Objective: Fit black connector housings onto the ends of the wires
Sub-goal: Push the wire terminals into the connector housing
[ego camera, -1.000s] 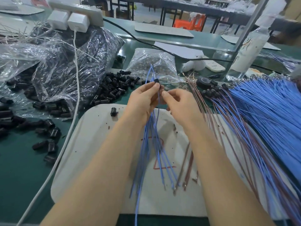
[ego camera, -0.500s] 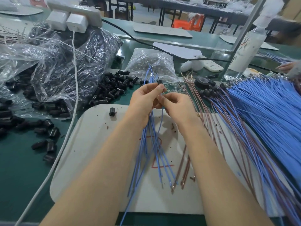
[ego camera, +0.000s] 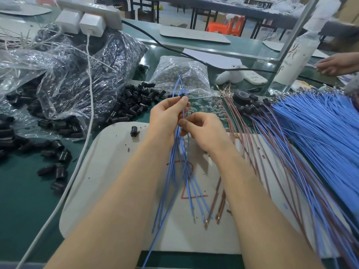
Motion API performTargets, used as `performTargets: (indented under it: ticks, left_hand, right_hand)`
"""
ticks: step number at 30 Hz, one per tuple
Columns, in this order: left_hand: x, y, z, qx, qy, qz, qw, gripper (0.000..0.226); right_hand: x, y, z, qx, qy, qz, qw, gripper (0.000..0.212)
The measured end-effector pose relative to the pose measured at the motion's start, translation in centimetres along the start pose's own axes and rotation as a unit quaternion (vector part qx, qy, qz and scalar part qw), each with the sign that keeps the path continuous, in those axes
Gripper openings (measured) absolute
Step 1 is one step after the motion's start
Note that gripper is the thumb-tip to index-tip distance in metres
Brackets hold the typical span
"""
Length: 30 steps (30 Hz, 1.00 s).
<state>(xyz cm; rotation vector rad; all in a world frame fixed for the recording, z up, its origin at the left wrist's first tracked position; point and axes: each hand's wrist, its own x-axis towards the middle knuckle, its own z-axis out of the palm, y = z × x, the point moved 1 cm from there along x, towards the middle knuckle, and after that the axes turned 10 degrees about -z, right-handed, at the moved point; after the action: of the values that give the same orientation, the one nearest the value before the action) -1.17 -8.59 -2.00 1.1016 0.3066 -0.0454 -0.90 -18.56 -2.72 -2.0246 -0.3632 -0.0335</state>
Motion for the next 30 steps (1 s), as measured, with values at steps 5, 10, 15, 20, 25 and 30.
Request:
performTargets:
  ticks: [5, 10, 15, 20, 25, 30]
  left_hand:
    - [0.3, -0.1, -0.3, -0.009, 0.012, 0.004, 1.000, 0.023]
    - [1.5, -0.2, -0.7, -0.033, 0.023, -0.011, 0.999, 0.016]
    - [2.9, -0.4, -1.8, -0.077, 0.051, -0.041, 0.995, 0.011]
    - [3.2, -0.6, -2.0, -0.084, 0.044, -0.051, 0.994, 0.012]
    - [3.2, -0.8, -1.9, -0.083, 0.037, -0.063, 0.994, 0.010]
    - [2.9, -0.5, -1.7, -0.067, -0.035, -0.052, 0.996, 0.008]
  right_hand:
    - [0.3, 0.5, 0.1, -0.003, -0.011, 0.003, 1.000, 0.022]
    - [0.3, 0.9, -0.8, -0.089, 0.028, -0.028, 0.995, 0.028]
    - [0.5, 3.7, -5.7, -0.330, 0.163, 0.093, 0.925, 0.034]
    - [1.0, 5.5, -6.0, -0.333, 0.122, 0.192, 0.915, 0.037]
    - [0.9, 5.1, -6.4, -0.276, 0.176, 0.166, 0.930, 0.020]
    - [0.5, 3.6, -6.4, -0.139, 0.249, 0.043, 0.957, 0.008]
